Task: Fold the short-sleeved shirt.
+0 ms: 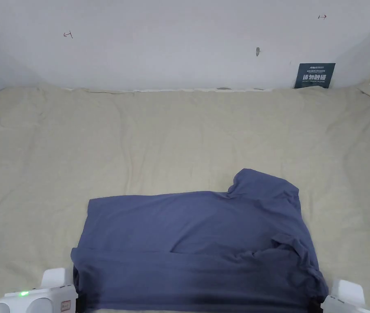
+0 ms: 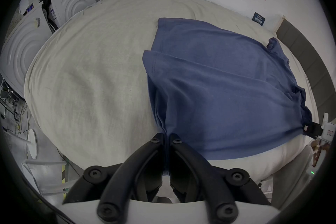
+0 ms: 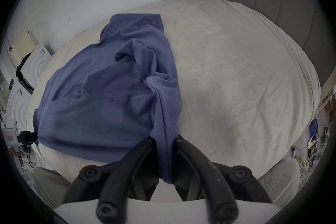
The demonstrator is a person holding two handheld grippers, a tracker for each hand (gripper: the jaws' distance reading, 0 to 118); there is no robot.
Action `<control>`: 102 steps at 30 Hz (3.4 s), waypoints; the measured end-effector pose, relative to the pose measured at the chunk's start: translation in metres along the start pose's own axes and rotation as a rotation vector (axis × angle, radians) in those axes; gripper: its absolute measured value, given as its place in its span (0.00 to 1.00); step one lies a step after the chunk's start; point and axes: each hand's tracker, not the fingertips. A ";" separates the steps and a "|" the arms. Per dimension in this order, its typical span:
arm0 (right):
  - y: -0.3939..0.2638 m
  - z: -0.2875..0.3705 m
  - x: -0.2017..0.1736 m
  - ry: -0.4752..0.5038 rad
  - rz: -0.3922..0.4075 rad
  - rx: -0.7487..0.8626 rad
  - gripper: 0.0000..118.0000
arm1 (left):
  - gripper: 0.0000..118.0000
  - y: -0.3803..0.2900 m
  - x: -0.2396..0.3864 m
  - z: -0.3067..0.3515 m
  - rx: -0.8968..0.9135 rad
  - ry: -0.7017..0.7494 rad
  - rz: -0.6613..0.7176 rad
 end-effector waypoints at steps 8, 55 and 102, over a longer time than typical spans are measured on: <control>0.052 0.078 -0.023 0.014 0.038 0.299 0.93 | 0.95 0.037 0.021 0.072 0.268 -0.045 0.074; 0.215 0.087 -0.102 -0.082 0.287 0.775 0.01 | 0.93 0.268 0.009 -0.089 0.078 -0.027 0.039; 0.148 0.074 -0.023 0.102 0.239 0.334 0.04 | 0.01 0.143 -0.008 0.042 0.317 -0.064 -0.025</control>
